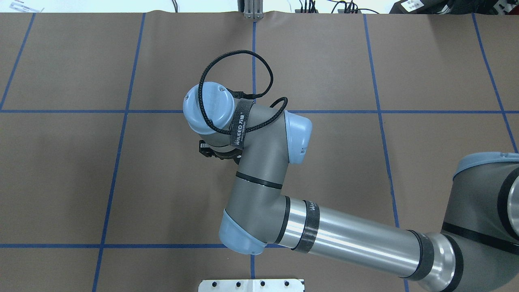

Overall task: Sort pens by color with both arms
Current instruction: 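Lower the right gripper onto the blue highlighter in the cup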

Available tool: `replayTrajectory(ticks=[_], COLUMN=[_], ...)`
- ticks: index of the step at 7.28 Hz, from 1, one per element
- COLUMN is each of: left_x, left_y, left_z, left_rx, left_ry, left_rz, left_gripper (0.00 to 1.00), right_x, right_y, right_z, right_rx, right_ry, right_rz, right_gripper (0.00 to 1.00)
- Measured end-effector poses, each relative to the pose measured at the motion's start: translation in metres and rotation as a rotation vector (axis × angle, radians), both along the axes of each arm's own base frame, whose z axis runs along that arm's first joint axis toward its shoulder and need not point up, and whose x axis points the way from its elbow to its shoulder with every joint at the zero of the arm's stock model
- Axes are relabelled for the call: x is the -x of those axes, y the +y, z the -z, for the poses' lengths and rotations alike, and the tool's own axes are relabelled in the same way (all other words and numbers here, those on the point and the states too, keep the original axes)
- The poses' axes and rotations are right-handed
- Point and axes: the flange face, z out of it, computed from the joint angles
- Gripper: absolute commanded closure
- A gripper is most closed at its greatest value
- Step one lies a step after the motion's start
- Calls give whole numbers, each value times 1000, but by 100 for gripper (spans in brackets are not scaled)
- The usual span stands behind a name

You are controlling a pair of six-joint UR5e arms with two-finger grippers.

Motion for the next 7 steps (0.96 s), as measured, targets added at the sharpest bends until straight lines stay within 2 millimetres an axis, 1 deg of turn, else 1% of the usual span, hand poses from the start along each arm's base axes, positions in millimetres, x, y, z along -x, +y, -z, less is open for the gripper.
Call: replayTrajectory(ticks=[2,5,6,7], left_x=[0,0,0,0], left_y=[0,0,0,0], left_z=[0,0,0,0], left_rx=[0,0,0,0], left_ry=[0,0,0,0], left_rz=[0,0,0,0], left_gripper=[0,0,0,0], right_x=[2,0,-1,-3], right_y=[-1,-1,-1,-1], right_z=[-1,-2,0,7], right_rx=[-1,2,6,8], right_ry=[1,16,33,54], right_rz=[-1,-2,-4,-6], right_gripper=[39,41,42,43])
